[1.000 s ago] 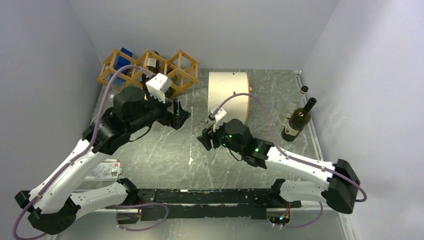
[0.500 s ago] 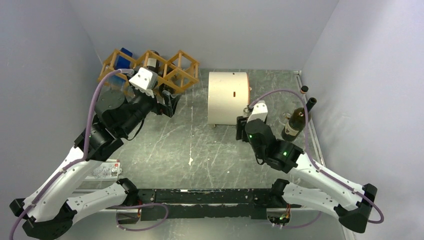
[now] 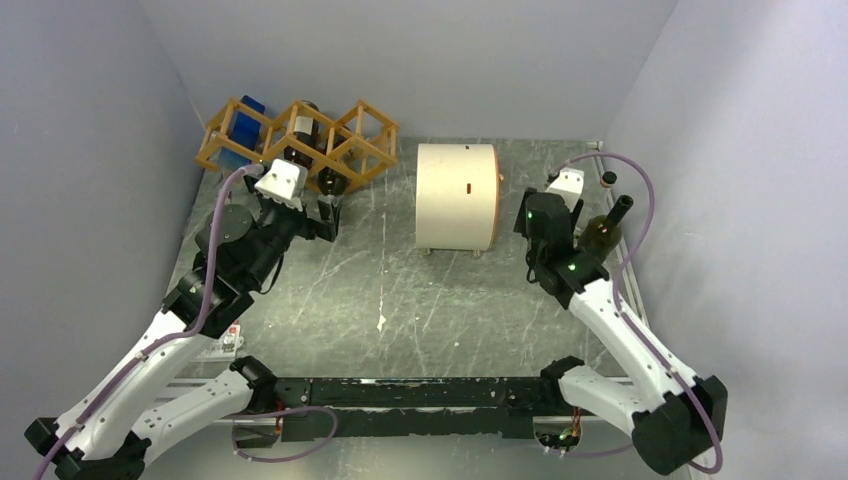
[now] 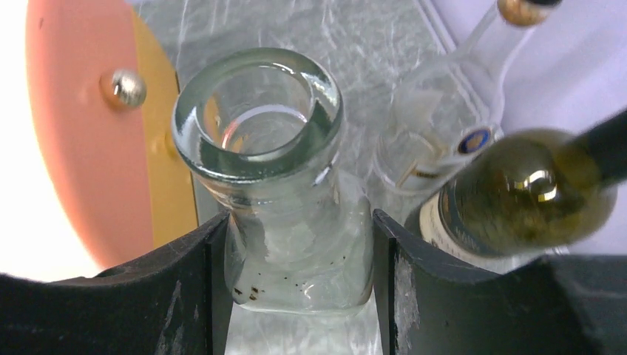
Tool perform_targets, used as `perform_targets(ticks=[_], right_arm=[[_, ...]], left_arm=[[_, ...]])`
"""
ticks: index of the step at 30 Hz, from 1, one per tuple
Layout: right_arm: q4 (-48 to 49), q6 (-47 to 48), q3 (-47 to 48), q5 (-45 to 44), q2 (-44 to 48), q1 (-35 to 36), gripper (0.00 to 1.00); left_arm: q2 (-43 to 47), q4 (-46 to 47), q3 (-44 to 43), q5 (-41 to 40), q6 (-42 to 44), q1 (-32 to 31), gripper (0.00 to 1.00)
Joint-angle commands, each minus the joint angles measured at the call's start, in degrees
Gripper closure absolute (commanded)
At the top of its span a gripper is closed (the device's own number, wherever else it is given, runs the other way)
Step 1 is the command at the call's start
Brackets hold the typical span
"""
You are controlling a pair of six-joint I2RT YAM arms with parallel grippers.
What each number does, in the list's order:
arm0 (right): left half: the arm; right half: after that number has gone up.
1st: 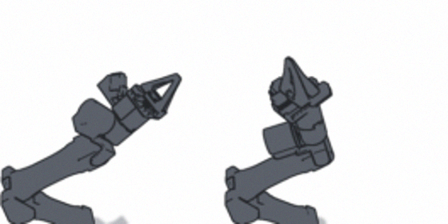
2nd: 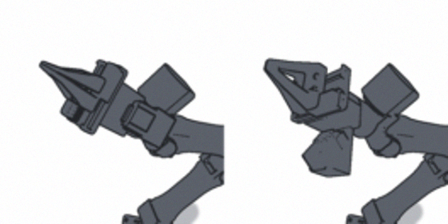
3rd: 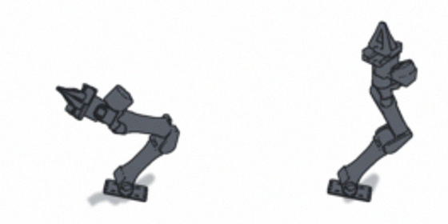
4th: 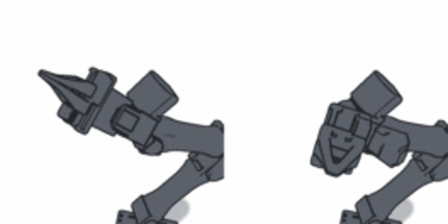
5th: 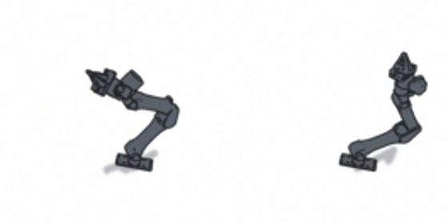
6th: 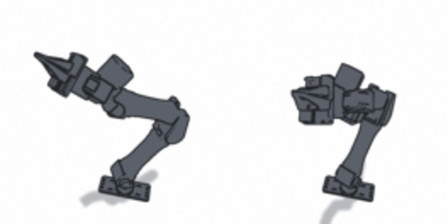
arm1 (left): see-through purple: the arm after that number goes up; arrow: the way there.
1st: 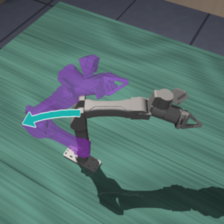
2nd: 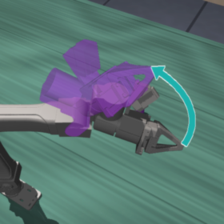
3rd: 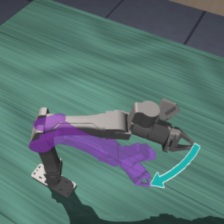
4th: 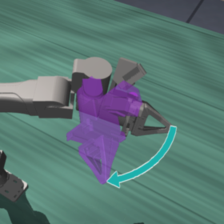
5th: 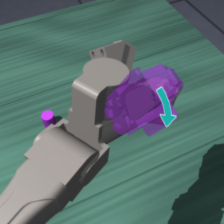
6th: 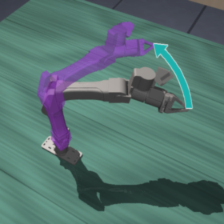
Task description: Take the wine bottle off the wine rack
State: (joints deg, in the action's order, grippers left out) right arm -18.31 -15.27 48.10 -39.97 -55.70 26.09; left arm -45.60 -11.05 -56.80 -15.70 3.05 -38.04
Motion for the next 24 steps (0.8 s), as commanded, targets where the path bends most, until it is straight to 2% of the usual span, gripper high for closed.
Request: perform_targets(ticks=[1, 9, 15, 24], right_arm=[[21.37, 5.17, -0.43, 2.93, -4.85, -4.81, 1.0], [38.58, 8.67, 2.9, 7.38, -20.52, -11.55, 1.0], [52.06, 12.43, 4.4, 11.75, -29.0, -13.66, 1.0], [59.39, 10.69, 12.63, 17.31, -41.21, -16.86, 1.0]], left_arm=[[0.87, 4.97, 1.21, -1.09, 0.37, 1.21, 0.01], [1.56, 5.43, 2.27, -2.54, 0.96, 1.23, 0.01], [2.01, 5.93, 2.74, -3.24, 1.26, 1.3, 0.01], [1.85, 6.04, 3.05, -3.89, 1.68, 1.3, 0.01]])
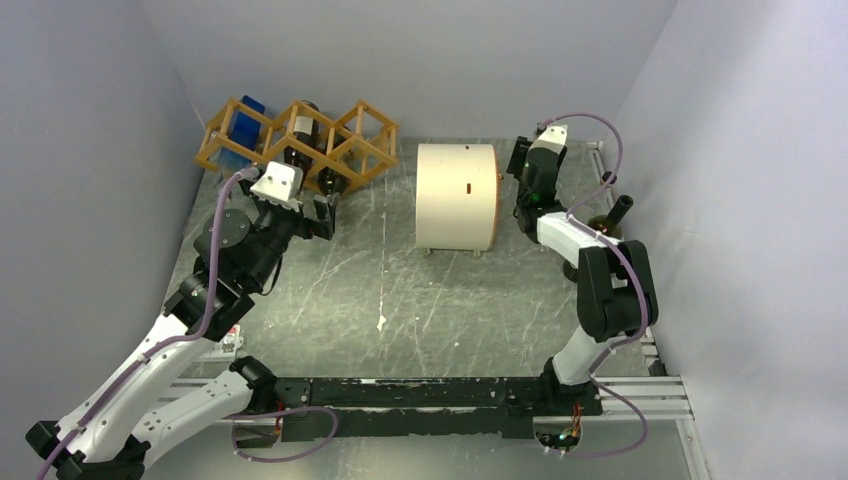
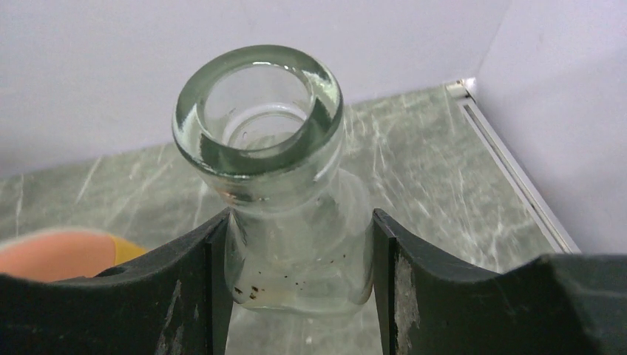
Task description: Take the wine bottle off the wine rack
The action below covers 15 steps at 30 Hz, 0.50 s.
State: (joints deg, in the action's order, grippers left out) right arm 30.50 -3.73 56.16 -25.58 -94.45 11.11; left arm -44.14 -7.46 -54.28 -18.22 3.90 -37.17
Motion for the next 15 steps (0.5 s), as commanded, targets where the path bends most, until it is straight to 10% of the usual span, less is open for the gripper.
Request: perform_targets(ticks=[1, 15], right_arm=[[11.16, -1.06, 5.5, 3.85, -4.17, -2.15, 1.0], [12.24, 0.96, 8.48, 5.38, -12.24, -2.99, 0.85]], left_arm=[[0.31, 2.52, 0.56, -1.53, 0.84, 0.43, 0.01], [-0.11, 2.46, 0.58, -1.26, 0.68, 0.87, 0.01]])
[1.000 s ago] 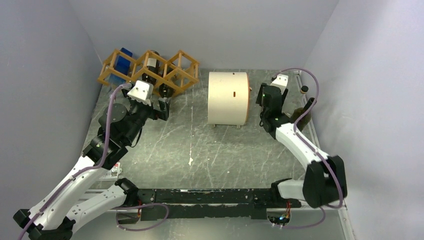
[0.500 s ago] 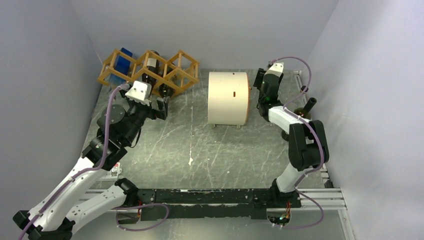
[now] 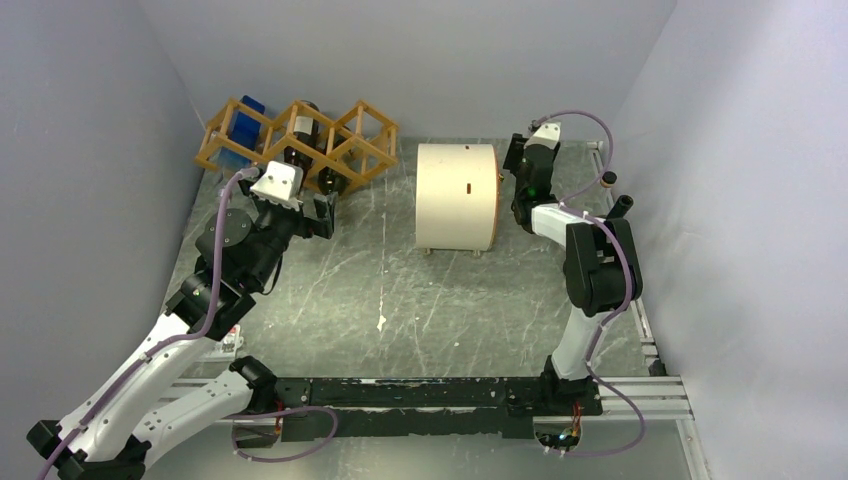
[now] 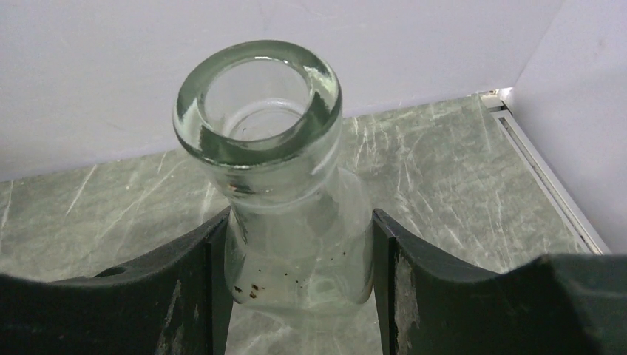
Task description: Take the wine bottle off the wine rack
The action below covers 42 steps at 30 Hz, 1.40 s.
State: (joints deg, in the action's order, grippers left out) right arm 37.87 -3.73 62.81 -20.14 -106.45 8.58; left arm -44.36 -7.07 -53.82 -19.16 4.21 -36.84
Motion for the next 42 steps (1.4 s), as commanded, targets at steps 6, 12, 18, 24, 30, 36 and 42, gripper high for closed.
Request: perform_targets(ticks=[6, 12, 18, 24, 30, 36, 42], right_arm=[[4.38, 1.22, 1.4, -0.34, -1.11, -0.41, 0.7], [1.87, 1.72, 2.46, 0.06, -1.01, -0.41, 0.42], [0.27, 1.64, 2.34, 0.44, 0.71, -0.43, 0.06], [-4.02, 0.18, 1.48, 1.64, 6.4, -0.41, 0.0], [-18.78, -2.63, 2.07, 3.62, 17.1, -0.41, 0.0], [-27.35, -9.49, -4.25, 12.78, 32.63, -0.02, 0.0], [-36.72, -9.0, -6.97, 27.11, 44.91, 0.28, 0.0]], left_arm=[[0.0, 1.92, 0.1, -0.35, 0.36, 0.54, 0.01], [-0.03, 1.99, 0.21, -0.44, 0.21, 0.56, 0.01], [-0.41, 2.31, 0.63, -0.97, 0.0, 0.55, 0.01], [-1.56, 2.2, 0.81, -1.38, -0.12, 0.54, 0.01], [-3.34, 2.27, 1.17, -2.14, -0.33, 0.74, 0.0], [-4.29, 2.67, 1.71, -3.31, -0.88, 1.52, 0.01], [-5.43, 3.73, 2.83, -3.25, -1.51, 3.3, 0.01]])
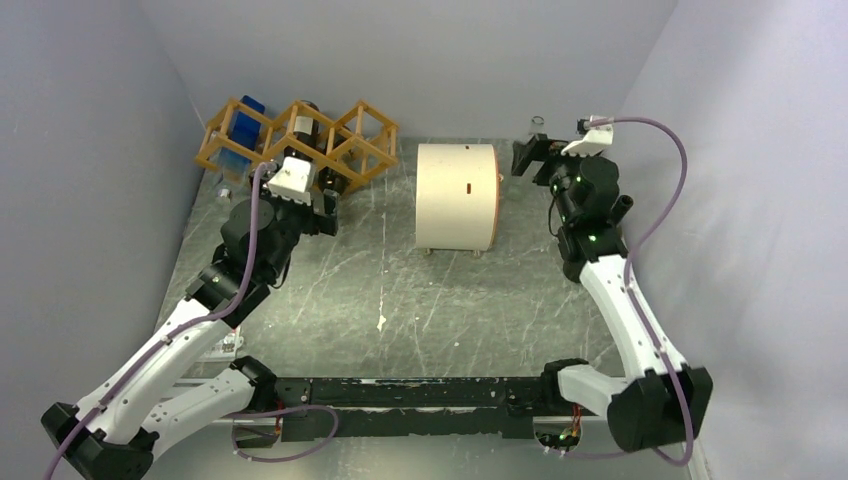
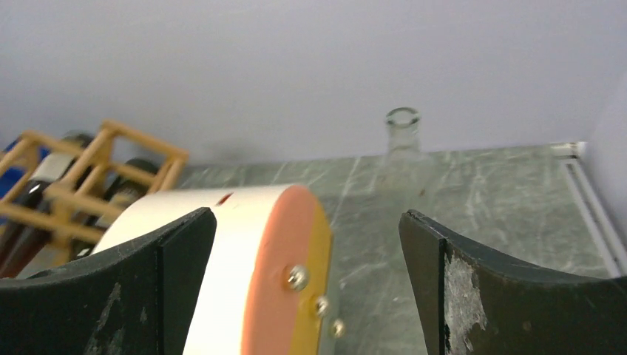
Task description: Take the wine bottle off the wine rack
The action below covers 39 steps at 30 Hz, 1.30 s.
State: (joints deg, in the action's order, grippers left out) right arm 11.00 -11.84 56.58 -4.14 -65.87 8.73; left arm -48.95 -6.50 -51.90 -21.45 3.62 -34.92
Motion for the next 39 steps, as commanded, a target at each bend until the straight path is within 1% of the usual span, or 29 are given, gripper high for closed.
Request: perform_targets(ticks=[1, 3, 5, 8, 10, 12, 14, 15, 18, 20, 22, 24, 28, 32, 35, 39], right_arm=[[-11.64, -0.57, -0.54, 12.68, 5.49, 0.14, 0.0], [-14.5, -0.93, -0.75, 16.28, 8.0, 0.18, 0.0], [-14.76, -2.74, -1.64, 20.91, 10.08, 0.69, 0.0], [-13.93, -6.07, -2.15, 24.92, 11.33, 4.39, 0.0], [-14.06, -6.05, -1.54, 22.3, 11.27, 10.87, 0.0], [-14.54, -5.27, -0.58, 16.54, 10.38, 19.63, 0.0], [-14.92, -5.04, 0.46, 12.08, 8.4, 27.93, 0.0], [-14.77, -5.18, 0.51, 11.21, 7.05, 31.04, 0.0], [-13.26, -5.3, 0.13, 9.44, 4.8, 37.52, 0.0], [-12.66, -5.22, -0.67, 8.71, 3.84, 40.08, 0.0], [-13.12, -4.71, -1.15, 8.62, 3.16, 40.82, 0.0], [-13.57, -4.0, -1.8, 7.63, 3.15, 40.92, 0.0], [-14.86, -1.85, -2.45, 5.27, 4.05, 41.02, 0.0], [-15.19, 0.16, -3.38, 2.82, 5.04, 41.05, 0.0], [-15.01, 1.16, -3.99, 1.73, 5.1, 41.0, 0.0], [-14.83, 2.34, -3.94, 2.27, 4.28, 41.06, 0.0]], left_arm=[[-1.33, 3.17, 0.88, -0.66, -1.15, 1.87, 0.01], [-2.15, 3.45, 0.96, 0.59, -2.22, 3.79, 0.01], [-3.33, 3.72, 0.93, 3.25, -3.72, 6.69, 0.01], [-5.7, 3.78, 0.29, 9.23, -7.19, 13.42, 0.01], [-7.42, 3.66, -0.24, 12.59, -10.04, 17.81, 0.01], [-9.22, 3.16, -0.59, 15.69, -12.98, 21.47, 0.01], [-11.19, 2.41, -1.33, 17.98, -15.5, 24.29, 0.01], [-12.06, 2.11, -1.6, 18.99, -16.55, 25.61, 0.01], [-13.78, 1.68, -1.35, 22.72, -20.02, 30.09, 0.01], [-14.3, 2.68, 0.22, 27.42, -22.7, 33.92, 0.01], [-15.67, 3.81, 1.81, 33.0, -25.21, 37.45, 0.01], [-17.93, 4.54, 2.27, 36.38, -26.82, 39.77, 0.01], [-24.17, 6.94, 1.24, 43.38, -26.22, 42.04, 0.01], [-31.92, 5.99, -1.32, 48.59, -26.54, 43.22, 0.07], [-34.75, 8.83, -1.28, 50.79, -26.89, 43.43, 0.09], [-36.93, 10.18, -1.92, 49.56, -27.18, 43.44, 0.14]])
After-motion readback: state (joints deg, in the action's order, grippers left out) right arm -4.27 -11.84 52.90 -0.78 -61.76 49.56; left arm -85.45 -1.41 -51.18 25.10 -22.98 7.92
